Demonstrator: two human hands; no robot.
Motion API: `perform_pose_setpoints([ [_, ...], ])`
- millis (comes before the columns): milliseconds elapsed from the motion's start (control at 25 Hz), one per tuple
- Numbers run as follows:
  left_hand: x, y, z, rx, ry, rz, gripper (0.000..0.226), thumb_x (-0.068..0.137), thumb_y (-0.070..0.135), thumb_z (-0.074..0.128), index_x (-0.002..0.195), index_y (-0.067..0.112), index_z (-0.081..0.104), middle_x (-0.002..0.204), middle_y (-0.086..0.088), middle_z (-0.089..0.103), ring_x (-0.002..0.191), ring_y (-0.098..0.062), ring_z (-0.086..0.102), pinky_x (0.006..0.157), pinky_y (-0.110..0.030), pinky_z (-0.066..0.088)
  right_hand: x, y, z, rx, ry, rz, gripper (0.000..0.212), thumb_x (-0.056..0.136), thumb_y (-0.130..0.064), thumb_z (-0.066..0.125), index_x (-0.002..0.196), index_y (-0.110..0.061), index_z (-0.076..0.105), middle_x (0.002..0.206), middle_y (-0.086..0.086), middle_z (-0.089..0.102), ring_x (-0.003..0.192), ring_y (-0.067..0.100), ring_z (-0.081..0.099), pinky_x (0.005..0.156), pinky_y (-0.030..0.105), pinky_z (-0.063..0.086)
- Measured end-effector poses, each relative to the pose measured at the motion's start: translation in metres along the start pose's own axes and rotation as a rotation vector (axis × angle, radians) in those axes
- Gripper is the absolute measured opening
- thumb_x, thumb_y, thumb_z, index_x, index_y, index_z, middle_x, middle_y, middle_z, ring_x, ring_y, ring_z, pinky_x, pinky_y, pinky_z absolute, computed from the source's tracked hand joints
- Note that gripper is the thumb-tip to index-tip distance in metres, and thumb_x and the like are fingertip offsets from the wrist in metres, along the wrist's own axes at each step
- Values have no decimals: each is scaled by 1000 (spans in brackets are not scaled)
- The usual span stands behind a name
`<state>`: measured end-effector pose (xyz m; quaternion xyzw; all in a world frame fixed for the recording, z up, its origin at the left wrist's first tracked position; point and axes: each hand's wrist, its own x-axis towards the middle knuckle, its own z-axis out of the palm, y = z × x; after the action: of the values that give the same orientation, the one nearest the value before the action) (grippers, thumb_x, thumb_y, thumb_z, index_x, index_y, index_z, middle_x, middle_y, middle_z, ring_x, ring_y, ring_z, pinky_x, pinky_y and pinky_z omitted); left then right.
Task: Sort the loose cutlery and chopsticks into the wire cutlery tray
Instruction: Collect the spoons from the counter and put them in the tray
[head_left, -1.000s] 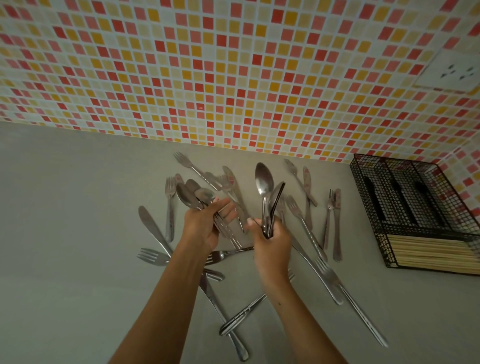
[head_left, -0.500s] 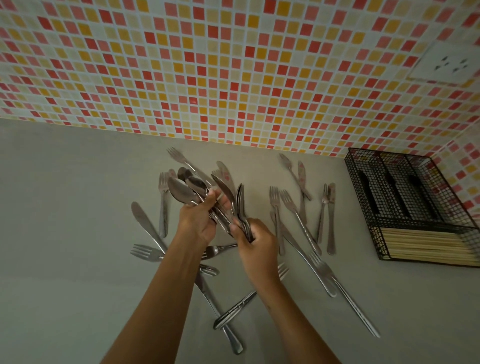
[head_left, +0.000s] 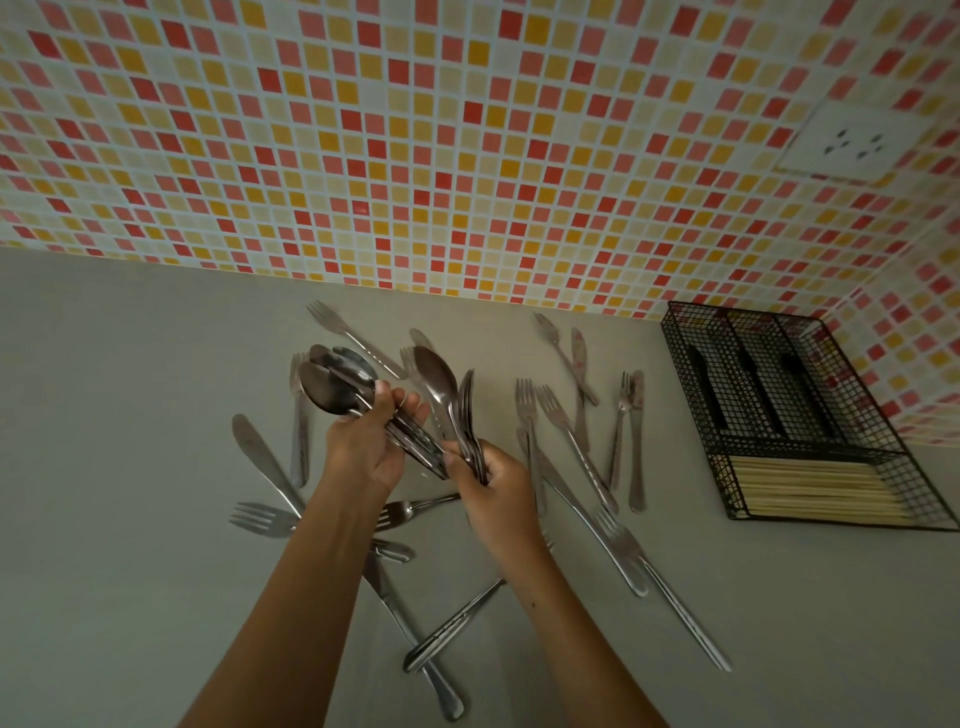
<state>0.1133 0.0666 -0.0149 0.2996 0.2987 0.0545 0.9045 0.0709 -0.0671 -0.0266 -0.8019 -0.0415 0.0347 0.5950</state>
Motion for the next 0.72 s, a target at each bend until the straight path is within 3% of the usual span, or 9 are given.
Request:
perform_pose_setpoints([
  [240,2,3,-3,-21,22,-53,27,100,21,42,86,6,60,57,2,56,48,-10,63,70,-37,52,3,3,-2,0,8,6,19,87,-10,60,97,-19,73,83,-11,71,85,3,67,81,22,53],
  [440,0,4,-4,-12,12,15,27,99,24,42,90,6,59,67,-3,44,50,-8,55,74,-37,54,-5,-3,-2,77,-89,36,18,85,-17,68,93,-34,69,72,-24,69,69,-5,63,65,11,47],
  [520,-4,5,-3,17,-5,27,24,99,22,43,94,5,58,67,-4,44,54,-10,53,81,-41,54,-6,-4,-1,64,-70,11,19,85,-16,68,93,-32,68,76,-26,69,76,-6,64,70,10,48],
  [640,-12,7,-3,46,-56,23,23,100,21,41,98,4,56,68,-4,51,61,-15,57,80,-41,57,-7,-5,-1,48,-12,11,10,88,-19,63,90,-28,68,79,-12,70,79,1,65,71,10,47],
  [720,-16,10,-4,53,-144,30,22,101,18,40,98,4,57,71,-4,58,63,-17,62,76,-40,59,-6,-7,-2,14,25,26,12,91,-23,59,83,-22,68,77,-1,70,73,18,64,62,13,43],
])
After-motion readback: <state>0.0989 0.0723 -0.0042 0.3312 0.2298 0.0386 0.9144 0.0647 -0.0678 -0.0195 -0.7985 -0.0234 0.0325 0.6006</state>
